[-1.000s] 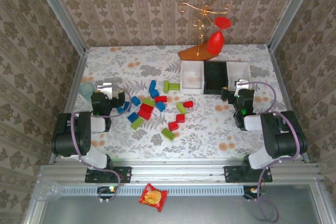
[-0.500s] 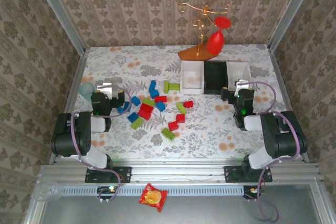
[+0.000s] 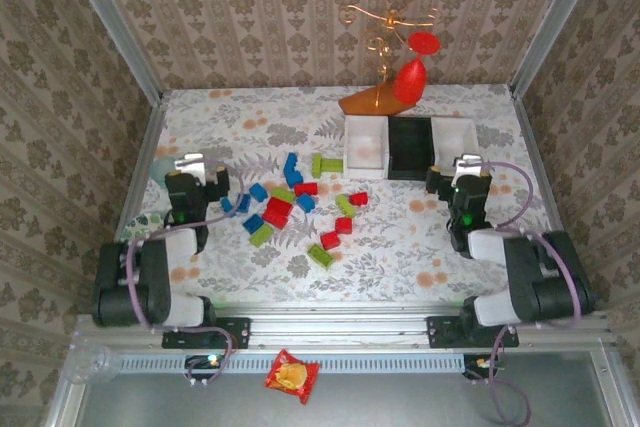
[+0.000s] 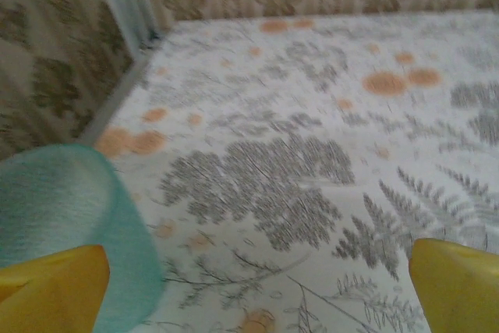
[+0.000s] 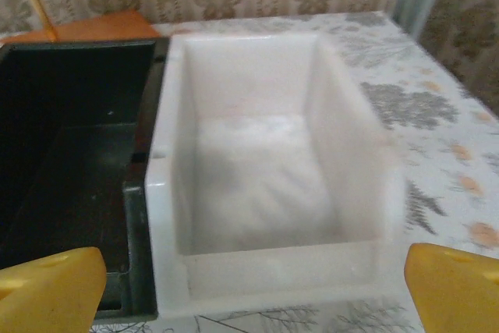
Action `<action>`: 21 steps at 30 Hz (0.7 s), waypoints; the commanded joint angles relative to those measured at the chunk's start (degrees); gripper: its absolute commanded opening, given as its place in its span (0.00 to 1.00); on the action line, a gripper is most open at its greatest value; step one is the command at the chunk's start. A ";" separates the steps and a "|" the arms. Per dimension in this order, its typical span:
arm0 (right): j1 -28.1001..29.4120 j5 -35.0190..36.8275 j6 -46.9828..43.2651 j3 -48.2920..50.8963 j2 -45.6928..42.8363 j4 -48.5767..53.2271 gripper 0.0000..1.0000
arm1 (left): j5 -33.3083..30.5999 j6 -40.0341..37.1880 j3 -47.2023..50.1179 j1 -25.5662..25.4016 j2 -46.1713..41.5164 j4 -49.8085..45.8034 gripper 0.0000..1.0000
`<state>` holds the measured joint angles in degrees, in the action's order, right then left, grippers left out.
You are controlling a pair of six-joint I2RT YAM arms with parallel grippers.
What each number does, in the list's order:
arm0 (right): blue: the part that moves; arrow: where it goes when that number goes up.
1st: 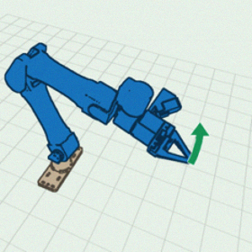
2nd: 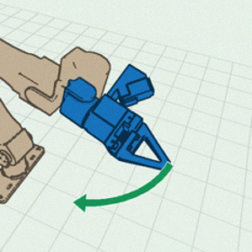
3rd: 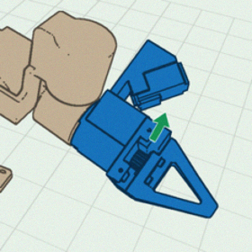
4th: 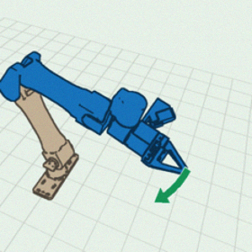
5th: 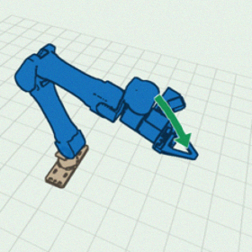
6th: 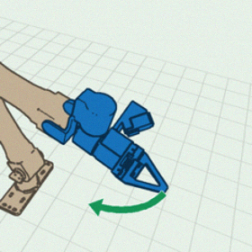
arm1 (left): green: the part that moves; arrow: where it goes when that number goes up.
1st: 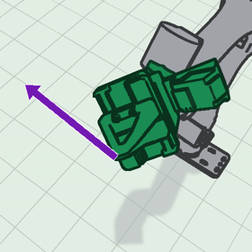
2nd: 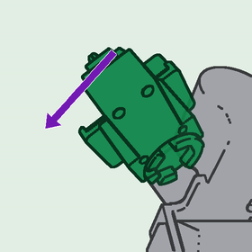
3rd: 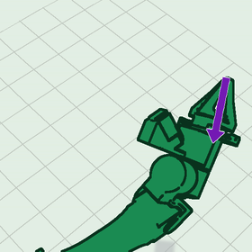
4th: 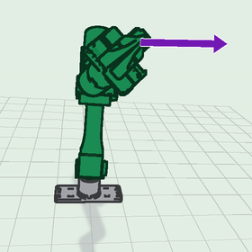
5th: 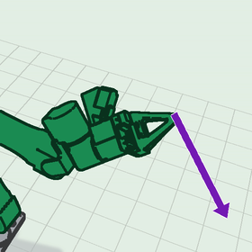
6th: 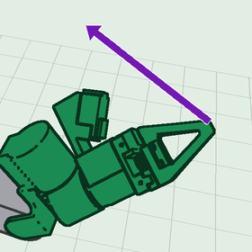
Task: Sort the legos into containers by color
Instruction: Move the container to the center of the table.
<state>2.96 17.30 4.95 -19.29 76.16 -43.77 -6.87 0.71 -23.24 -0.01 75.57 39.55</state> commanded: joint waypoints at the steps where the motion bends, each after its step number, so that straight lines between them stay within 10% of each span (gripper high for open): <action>1: -0.66 5.27 7.18 -3.47 -14.15 12.02 1.00 | -6.32 11.15 -6.02 0.70 -7.63 -16.93 1.00; 8: 10.77 6.50 18.34 -15.33 -17.44 38.07 0.98 | 13.37 22.40 -7.78 -2.38 -10.49 -17.56 1.00; 14: 23.07 10.84 17.08 -24.29 0.31 38.21 0.97 | 11.20 22.51 -9.36 -13.43 -10.05 -22.20 1.00; 21: 22.80 4.89 14.73 -42.60 23.09 46.07 0.86 | 8.41 22.86 -8.75 -19.80 -11.22 -25.21 1.00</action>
<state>26.09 23.35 20.69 -56.71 95.70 -2.96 2.90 22.20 -31.16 -18.28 65.52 16.82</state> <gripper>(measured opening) 0.868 0.998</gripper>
